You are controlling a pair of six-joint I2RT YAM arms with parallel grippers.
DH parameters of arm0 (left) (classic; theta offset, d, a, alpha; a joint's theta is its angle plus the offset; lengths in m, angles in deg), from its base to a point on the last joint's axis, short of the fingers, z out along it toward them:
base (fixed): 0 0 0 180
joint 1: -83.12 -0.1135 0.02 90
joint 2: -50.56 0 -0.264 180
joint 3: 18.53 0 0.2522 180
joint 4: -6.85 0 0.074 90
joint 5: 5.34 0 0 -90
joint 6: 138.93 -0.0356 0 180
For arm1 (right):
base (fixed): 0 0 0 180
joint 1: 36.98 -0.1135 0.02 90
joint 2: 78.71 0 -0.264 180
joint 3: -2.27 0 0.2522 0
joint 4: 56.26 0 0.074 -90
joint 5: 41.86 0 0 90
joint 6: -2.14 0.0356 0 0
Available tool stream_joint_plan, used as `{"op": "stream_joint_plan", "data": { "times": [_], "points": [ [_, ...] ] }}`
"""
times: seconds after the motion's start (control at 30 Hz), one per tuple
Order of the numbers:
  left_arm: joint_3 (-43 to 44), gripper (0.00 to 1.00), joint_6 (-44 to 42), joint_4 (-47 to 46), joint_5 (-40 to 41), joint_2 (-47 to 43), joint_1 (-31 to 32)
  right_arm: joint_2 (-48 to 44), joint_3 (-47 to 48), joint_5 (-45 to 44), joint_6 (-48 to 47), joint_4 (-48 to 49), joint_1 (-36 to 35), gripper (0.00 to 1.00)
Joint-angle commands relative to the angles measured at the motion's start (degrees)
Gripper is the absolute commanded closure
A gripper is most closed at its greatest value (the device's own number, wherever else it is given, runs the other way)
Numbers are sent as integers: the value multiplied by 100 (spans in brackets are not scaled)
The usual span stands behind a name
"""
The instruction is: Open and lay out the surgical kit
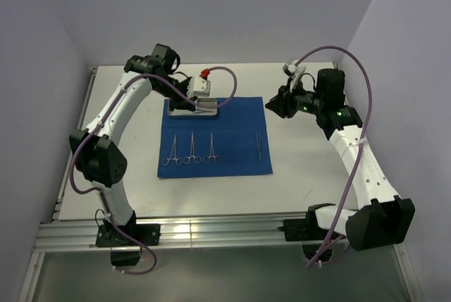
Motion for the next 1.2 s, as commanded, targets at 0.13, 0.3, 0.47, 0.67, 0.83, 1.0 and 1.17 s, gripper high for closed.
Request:
{"op": "stream_joint_plan", "data": {
  "times": [0.13,0.3,0.47,0.67,0.83,1.0,1.17],
  "points": [
    [-1006,100,-1088,921,-954,-909,401,-120,518,995,-1095,-1372,-709,69],
    [-796,100,-614,903,-1508,-840,507,-902,-800,144,355,1036,-1577,69],
    [-427,100,-182,904,-1351,-664,761,-438,-477,300,1059,975,-1940,71],
    [-505,100,-85,833,-1131,-663,937,-112,-187,274,1262,784,-2037,73],
    [-426,100,-15,851,-1069,-655,999,72,-73,265,1183,669,-2107,72],
    [-303,100,-6,842,-1025,-628,1008,195,24,449,999,397,-2221,73],
    [-259,100,46,790,-1034,-628,1008,213,50,520,832,221,-2292,70]
  ]
}}
